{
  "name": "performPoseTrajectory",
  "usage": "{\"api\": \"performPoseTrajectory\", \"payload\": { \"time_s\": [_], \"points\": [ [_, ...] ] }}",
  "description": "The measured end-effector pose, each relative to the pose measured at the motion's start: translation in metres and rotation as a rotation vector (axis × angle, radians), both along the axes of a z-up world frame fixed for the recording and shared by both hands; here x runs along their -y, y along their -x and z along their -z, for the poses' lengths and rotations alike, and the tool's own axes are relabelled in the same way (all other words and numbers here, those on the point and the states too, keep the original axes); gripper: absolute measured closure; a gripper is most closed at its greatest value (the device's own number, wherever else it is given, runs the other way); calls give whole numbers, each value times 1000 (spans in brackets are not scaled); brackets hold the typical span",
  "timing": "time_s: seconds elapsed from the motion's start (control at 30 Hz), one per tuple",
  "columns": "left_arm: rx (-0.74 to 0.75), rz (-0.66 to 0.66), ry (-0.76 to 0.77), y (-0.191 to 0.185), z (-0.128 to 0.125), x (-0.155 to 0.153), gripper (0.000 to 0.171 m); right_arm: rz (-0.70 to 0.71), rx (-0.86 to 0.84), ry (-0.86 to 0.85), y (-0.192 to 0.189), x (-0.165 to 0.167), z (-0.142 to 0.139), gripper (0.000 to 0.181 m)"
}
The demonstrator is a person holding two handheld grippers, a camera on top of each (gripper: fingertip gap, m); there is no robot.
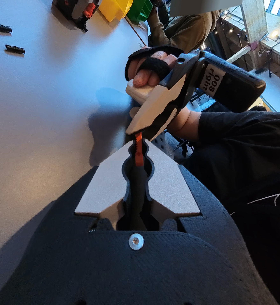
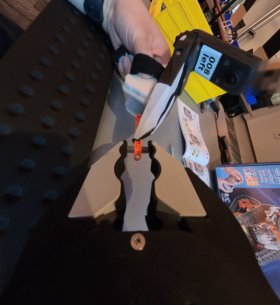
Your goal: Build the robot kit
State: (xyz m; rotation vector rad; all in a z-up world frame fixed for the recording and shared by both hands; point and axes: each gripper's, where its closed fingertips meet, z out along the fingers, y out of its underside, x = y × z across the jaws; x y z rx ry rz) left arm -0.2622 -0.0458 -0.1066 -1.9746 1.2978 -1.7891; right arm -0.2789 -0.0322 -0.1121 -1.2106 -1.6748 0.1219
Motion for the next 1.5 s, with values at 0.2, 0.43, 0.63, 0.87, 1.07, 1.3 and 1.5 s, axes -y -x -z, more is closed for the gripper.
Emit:
{"api": "performPoseTrajectory", "payload": {
  "time_s": [0.2, 0.43, 0.63, 0.87, 1.07, 1.3, 1.5],
  "points": [
    [-6, -7, 36, 0, 1, -2, 168, 9, 22, -44, -1, -3, 2, 156],
    [-16, 2, 57, 1, 3, -1, 168, 25, 50, -33, -2, -5, 6, 157],
    [-62, 15, 69, 1, 11, 0, 168, 46, 125, -26, -4, -4, 15, 158],
    [-42, -20, 100, 2, 8, -7, 168, 84, 33, 40, -1, -12, 12, 157],
    [-71, -14, 82, 1, 13, -5, 168, 52, 17, 48, 5, -7, 12, 149],
    [-73, -13, 84, 2, 14, -6, 168, 26, -25, 89, -3, -4, 3, 161],
    [-75, -2, 90, 2, 14, -4, 168, 3, -16, 103, -4, 1, 4, 157]
  ]
}}
